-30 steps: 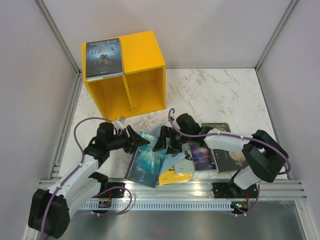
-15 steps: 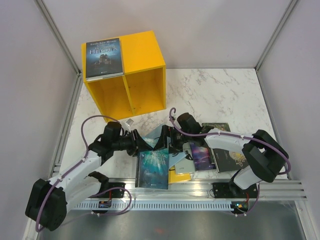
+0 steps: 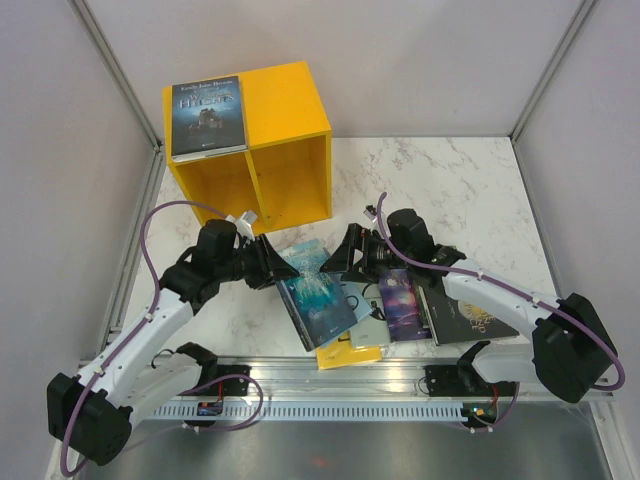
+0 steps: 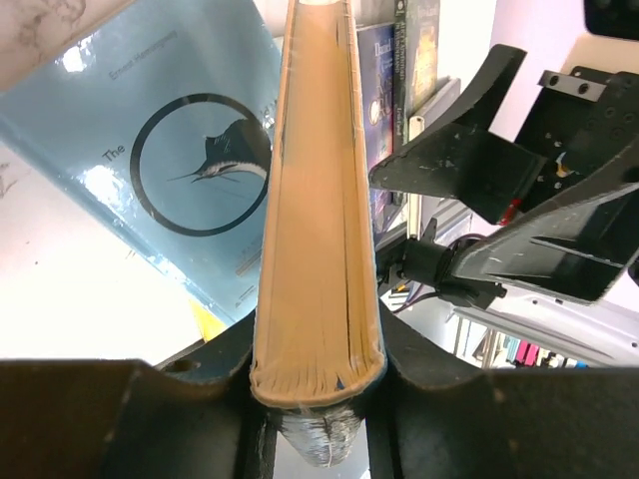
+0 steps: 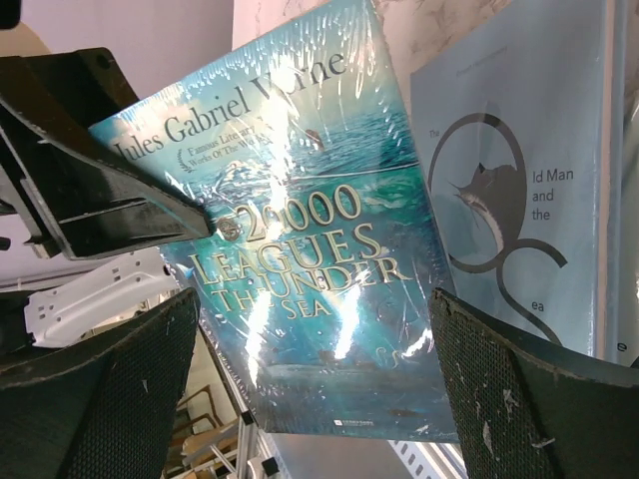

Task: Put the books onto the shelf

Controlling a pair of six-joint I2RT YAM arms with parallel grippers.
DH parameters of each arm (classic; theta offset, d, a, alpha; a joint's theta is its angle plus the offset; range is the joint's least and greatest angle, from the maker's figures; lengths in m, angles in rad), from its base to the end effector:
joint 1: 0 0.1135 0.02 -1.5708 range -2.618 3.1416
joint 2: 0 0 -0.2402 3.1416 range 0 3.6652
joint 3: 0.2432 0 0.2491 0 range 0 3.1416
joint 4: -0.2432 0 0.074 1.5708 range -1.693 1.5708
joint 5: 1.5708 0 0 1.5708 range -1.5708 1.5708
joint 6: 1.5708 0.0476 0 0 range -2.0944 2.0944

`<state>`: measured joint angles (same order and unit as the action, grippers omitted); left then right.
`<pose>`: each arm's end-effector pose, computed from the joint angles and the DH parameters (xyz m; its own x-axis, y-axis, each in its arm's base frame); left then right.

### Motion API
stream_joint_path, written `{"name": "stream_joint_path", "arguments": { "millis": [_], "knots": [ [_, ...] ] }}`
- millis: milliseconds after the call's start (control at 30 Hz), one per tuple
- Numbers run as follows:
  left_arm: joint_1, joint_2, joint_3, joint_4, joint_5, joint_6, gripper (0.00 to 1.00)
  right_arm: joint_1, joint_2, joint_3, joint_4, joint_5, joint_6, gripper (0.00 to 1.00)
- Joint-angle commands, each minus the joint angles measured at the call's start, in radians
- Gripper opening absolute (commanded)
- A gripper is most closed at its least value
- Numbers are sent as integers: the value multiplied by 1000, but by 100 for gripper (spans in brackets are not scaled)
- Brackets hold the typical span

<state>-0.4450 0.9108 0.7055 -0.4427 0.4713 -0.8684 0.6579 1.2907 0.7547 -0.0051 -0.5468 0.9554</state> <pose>0.1843 -0.1118 0.2424 -0.8941 -0.3270 -0.3059 0.0430 0.6172 -0.7856 0.2146 0.1971 0.2134 -0.9497 0.1476 -0.2761 -0.1723 0.4900 0.8545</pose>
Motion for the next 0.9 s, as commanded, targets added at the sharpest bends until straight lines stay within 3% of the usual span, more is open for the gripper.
{"name": "stream_joint_path", "arguments": {
  "millis": [0, 200, 367, 500, 667, 867],
  "knots": [
    [3, -35, 51, 16, 16, -21, 2, -6, -30, 20, 13, -28, 14, 98],
    [28, -58, 101, 84, 82, -58, 2, -40, -54, -23, 11, -31, -1, 98],
    [124, -115, 109, 166, 193, -110, 2, -55, -65, -60, 8, -67, -20, 98],
    [198, -161, 49, 362, 338, -222, 2, -55, -59, -63, 17, -97, -24, 98],
    [230, -188, -46, 616, 400, -368, 2, -55, -38, -55, 95, -179, 8, 98],
    [262, -168, -124, 886, 443, -540, 2, -55, -40, -92, 306, -275, 140, 97]
  ]
}}
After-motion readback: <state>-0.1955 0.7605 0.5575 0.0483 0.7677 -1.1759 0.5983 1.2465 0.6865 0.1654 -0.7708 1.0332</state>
